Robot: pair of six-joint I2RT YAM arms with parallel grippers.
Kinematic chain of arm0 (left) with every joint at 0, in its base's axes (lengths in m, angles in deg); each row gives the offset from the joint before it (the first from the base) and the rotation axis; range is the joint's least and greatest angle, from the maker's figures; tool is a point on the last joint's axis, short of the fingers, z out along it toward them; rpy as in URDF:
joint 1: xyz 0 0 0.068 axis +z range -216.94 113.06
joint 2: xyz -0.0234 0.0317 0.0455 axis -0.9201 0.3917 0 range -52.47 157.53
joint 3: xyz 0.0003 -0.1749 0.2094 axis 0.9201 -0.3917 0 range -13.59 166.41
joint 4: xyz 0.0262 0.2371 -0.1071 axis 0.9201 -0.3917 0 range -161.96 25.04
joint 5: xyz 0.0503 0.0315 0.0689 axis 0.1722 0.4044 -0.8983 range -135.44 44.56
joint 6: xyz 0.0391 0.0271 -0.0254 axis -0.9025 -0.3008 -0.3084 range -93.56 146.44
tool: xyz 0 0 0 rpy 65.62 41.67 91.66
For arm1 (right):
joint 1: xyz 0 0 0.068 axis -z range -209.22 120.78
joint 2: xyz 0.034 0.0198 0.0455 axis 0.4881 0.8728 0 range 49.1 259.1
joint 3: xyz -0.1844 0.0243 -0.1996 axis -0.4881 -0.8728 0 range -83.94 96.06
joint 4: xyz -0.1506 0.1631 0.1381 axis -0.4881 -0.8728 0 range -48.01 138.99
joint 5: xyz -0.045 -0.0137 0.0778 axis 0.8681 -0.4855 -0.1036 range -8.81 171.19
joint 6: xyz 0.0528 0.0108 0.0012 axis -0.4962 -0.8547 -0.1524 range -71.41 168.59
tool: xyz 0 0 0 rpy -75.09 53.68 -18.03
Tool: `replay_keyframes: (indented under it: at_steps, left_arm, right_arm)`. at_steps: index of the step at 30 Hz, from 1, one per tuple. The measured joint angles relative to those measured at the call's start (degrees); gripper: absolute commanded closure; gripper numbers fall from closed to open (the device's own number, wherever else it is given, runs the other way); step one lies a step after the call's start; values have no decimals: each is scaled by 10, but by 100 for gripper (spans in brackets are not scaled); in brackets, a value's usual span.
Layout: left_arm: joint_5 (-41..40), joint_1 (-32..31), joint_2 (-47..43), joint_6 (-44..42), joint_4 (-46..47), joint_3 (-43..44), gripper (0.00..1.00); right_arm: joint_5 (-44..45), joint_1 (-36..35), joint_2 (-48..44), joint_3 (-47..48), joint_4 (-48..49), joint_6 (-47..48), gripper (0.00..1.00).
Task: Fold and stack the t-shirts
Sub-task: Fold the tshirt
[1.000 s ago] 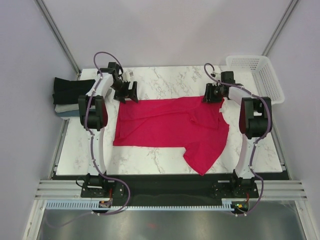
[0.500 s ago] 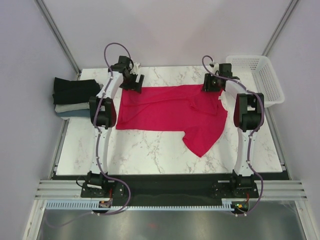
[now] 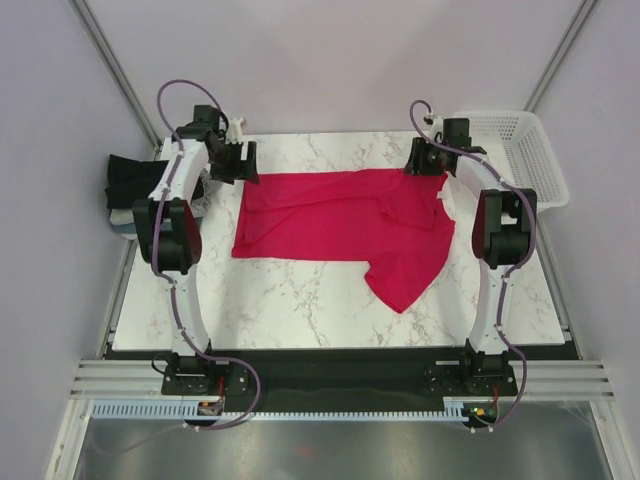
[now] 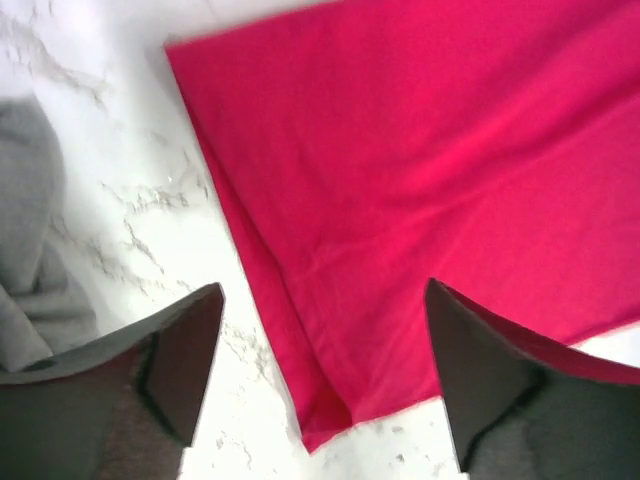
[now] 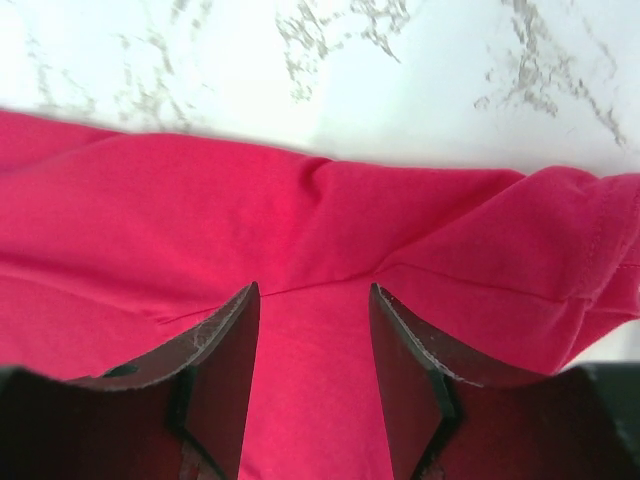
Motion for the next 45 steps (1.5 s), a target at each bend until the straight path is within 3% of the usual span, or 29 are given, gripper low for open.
replay_keyframes:
  at_steps: [7, 8, 18, 45]
  left_arm:
    - [104, 72, -43, 17, -11, -118, 49]
    - [115, 76, -43, 19, -14, -130, 50]
    - [182, 81, -16, 21, -25, -154, 51]
    - [183, 81, 40, 21, -26, -145, 55]
  right_arm:
    - [-30, -1, -50, -44, 4, -15, 44]
    - [-33, -2, -50, -49, 4, -15, 44]
    - [-36, -21, -34, -83, -11, -16, 43]
    - [-23, -32, -17, -82, -6, -6, 43]
